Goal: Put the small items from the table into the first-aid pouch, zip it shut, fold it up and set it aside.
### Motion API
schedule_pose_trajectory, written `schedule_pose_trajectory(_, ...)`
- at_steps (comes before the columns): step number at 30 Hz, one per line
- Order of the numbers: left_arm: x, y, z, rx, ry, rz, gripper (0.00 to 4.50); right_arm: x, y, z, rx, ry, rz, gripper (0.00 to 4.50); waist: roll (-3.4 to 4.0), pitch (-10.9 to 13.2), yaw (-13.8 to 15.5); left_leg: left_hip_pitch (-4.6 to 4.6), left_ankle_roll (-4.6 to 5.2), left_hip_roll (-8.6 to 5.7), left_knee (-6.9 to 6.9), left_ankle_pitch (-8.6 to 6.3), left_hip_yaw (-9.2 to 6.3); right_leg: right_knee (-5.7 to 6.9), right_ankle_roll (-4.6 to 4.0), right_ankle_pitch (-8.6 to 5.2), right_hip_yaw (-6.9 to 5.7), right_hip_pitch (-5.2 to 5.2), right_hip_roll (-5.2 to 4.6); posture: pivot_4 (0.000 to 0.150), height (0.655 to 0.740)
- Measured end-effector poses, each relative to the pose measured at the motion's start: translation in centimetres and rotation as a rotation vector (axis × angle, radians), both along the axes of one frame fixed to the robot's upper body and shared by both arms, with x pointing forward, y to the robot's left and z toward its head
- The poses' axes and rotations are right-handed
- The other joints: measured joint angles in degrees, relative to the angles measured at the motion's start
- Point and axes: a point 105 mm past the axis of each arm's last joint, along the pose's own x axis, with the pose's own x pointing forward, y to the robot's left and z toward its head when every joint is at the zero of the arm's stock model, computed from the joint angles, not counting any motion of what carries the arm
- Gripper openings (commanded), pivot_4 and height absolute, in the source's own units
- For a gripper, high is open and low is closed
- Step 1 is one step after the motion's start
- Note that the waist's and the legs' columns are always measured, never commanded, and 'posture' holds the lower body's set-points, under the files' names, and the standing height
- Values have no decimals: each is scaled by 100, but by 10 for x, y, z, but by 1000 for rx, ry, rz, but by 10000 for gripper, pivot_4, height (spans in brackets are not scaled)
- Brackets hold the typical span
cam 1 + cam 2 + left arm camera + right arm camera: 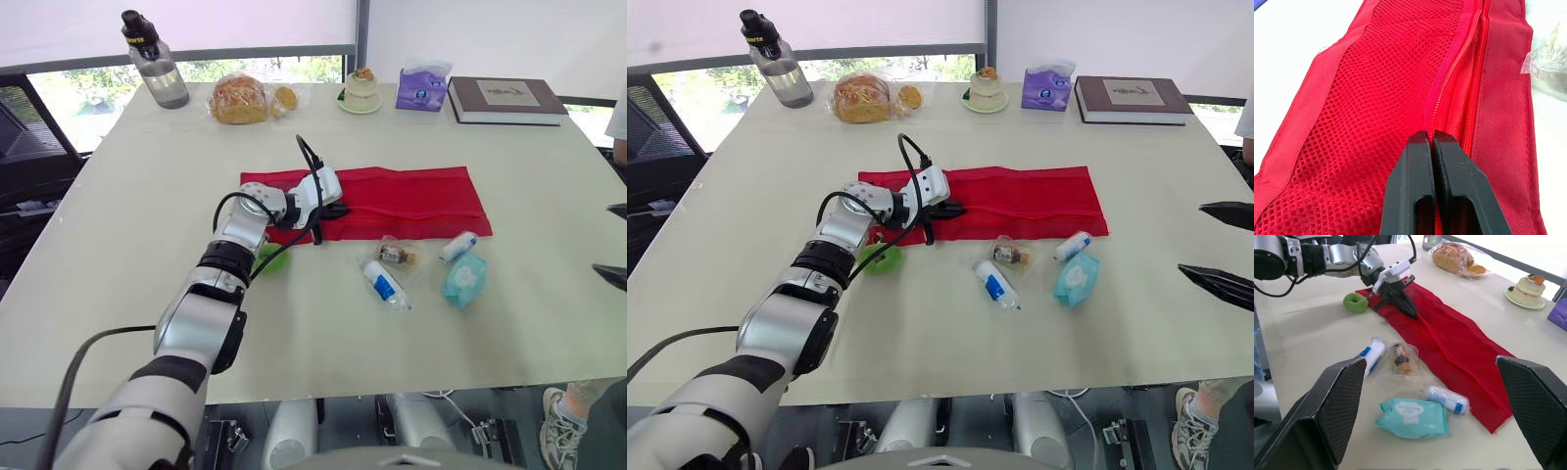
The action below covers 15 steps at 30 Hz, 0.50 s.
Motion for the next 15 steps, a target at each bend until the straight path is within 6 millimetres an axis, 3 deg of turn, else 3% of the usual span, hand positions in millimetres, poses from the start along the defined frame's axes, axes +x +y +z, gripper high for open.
schedule_pose_trajectory(6, 1, 5, 2, -56, 30, 36, 1541, 8, 42, -35, 34, 50, -40, 45000, 1, -1, -5, -4, -1, 2, 0, 0, -2, 1, 0, 0, 5, -2, 4, 1500, 7400)
schedule_pose_trajectory(10, 4, 9, 2, -55, 24, 72, 1541, 10, 110, -69, 101, 117, 50, 45000, 4, -1, -22, 0, -1, 4, 3, 1, -3, 8, 0, 0, 8, -2, 10, 1500, 7400)
schedule_pose_trajectory(15, 4, 16, 0, -45, 27, 88, 1541, 23, 148, -89, 64, 173, 34, 45000, 1, -2, -4, -8, -1, 2, 13, 1, -4, 5, -3, 0, 14, -3, 10, 1500, 7400)
